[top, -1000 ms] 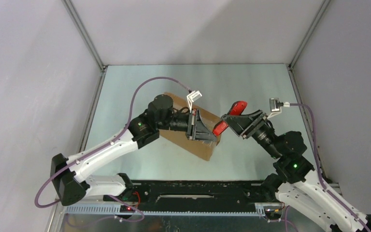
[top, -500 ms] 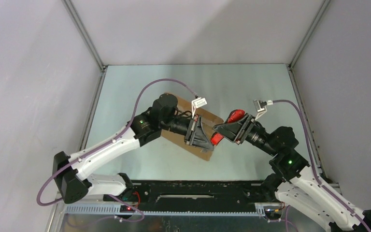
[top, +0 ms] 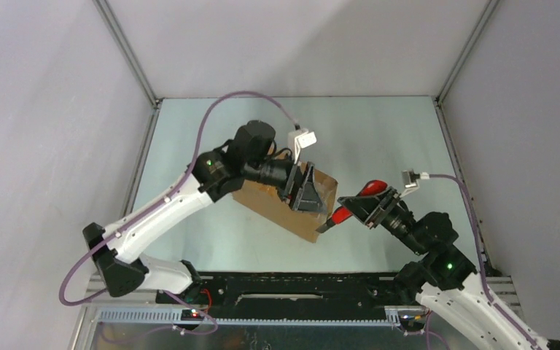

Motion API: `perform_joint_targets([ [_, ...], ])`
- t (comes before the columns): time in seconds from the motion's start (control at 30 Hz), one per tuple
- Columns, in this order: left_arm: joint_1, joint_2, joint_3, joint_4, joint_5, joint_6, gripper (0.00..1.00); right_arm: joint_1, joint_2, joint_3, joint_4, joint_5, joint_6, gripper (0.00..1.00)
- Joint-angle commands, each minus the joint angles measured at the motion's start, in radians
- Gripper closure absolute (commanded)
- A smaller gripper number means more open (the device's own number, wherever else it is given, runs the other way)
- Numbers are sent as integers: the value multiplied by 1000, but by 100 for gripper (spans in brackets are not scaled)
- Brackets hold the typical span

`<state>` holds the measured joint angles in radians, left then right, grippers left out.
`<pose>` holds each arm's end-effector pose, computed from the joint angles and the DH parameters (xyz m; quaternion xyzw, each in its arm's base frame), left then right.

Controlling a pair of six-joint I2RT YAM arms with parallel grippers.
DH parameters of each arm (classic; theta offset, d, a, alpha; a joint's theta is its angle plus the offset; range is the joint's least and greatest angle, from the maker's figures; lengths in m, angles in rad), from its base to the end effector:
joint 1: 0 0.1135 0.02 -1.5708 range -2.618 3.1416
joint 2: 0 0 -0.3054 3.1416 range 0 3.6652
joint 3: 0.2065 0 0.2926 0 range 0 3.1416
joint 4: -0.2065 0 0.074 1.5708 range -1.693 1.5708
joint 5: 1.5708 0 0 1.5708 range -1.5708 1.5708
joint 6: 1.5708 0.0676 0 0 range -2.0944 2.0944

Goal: Unpack the express box
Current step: Adjust the knife, then cut the express box at the center of the board.

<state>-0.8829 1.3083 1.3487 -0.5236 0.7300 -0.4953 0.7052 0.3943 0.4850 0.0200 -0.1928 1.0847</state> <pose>0.1776 -0.2871 0.4222 0.3352 0.7488 -0.5431 0.1788 0.1114 0.1118 0.3320 0.0548 0.6654 0.6188 0.4139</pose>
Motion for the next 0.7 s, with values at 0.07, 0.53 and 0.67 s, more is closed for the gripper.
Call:
perform_joint_targets([
  [0.07,7,167,349,-487,-333,457,2,-17,-225,-86,-255,383,179,100],
  [0.53,19,322,416,-491,-481,407,0,-17,-356,-191,-277,513,270,100],
  [0.67,21,373,471,-586,-370,454,0,-17,-322,-212,-214,484,265,100],
])
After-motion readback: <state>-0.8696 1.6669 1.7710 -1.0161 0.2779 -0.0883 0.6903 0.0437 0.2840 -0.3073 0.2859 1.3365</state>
